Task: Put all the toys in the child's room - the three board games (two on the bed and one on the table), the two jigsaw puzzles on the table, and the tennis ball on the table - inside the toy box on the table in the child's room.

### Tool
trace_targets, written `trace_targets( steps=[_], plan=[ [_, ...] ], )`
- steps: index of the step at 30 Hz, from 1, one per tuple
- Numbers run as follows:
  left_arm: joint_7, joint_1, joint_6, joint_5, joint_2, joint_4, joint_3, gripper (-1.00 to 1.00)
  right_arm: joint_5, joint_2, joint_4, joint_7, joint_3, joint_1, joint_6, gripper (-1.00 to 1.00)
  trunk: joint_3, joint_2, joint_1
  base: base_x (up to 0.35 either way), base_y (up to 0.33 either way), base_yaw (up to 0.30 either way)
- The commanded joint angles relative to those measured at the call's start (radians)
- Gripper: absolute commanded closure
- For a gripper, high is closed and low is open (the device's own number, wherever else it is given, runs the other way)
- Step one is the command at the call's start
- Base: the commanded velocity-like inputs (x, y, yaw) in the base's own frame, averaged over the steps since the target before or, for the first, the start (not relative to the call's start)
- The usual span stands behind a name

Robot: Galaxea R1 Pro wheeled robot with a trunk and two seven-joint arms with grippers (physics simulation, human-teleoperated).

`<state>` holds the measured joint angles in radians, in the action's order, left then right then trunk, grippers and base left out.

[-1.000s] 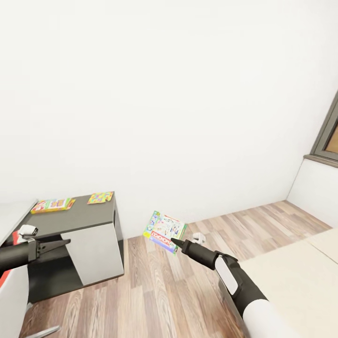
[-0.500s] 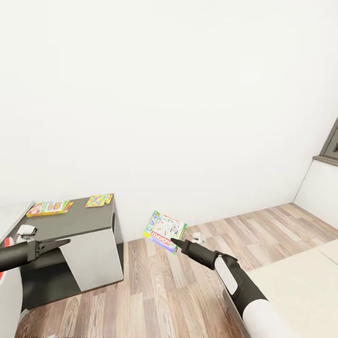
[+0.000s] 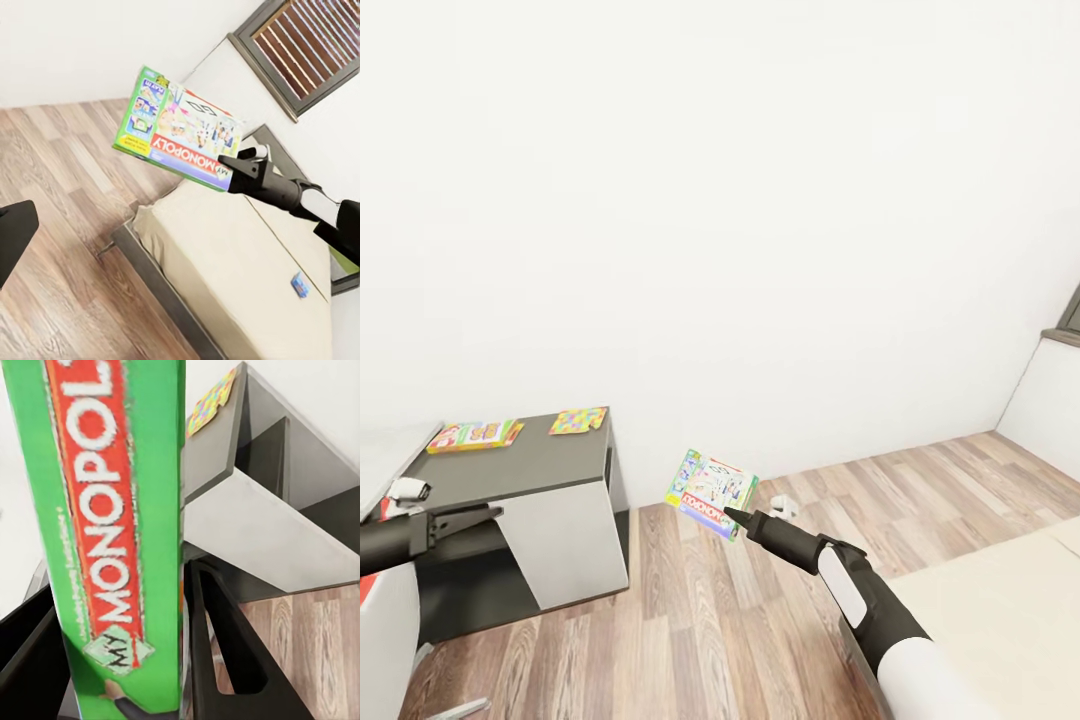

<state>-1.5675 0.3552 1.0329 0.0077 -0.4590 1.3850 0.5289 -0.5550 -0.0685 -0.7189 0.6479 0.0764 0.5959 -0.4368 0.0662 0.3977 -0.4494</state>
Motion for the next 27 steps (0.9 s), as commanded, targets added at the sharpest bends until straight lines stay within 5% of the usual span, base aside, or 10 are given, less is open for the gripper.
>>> trace_targets(
  steps=[1, 7, 14, 27],
  plan=[
    [-0.003, 0.001, 0.011, 0.0, -0.001, 0.0, 0.006, -1.0, -0.009, 0.0, -0.001, -0.001, 0.0, 0.001, -0.008, 1.0, 0.002, 0.002, -0.001, 0.0, 0.0, 0.009],
    [-0.003, 0.001, 0.013, 0.007, -0.01, 0.0, 0.056, -1.0, -0.009, 0.001, -0.001, 0.0, -0.001, 0.001, -0.008, 1.0, 0.003, 0.002, -0.001, 0.0, 0.0, 0.001],
    [-0.003, -0.005, 0.013, 0.075, -0.063, -0.001, 0.09, -1.0, -0.009, 0.003, -0.001, 0.001, -0.002, 0.001, -0.008, 1.0, 0.003, 0.002, -0.001, 0.0, 0.0, 0.025],
    [-0.003, -0.008, 0.013, 0.09, -0.075, -0.001, 0.097, -1.0, -0.009, 0.002, -0.001, 0.001, 0.0, 0.001, -0.008, 1.0, 0.003, 0.002, -0.001, 0.0, 0.0, 0.266]
  ],
)
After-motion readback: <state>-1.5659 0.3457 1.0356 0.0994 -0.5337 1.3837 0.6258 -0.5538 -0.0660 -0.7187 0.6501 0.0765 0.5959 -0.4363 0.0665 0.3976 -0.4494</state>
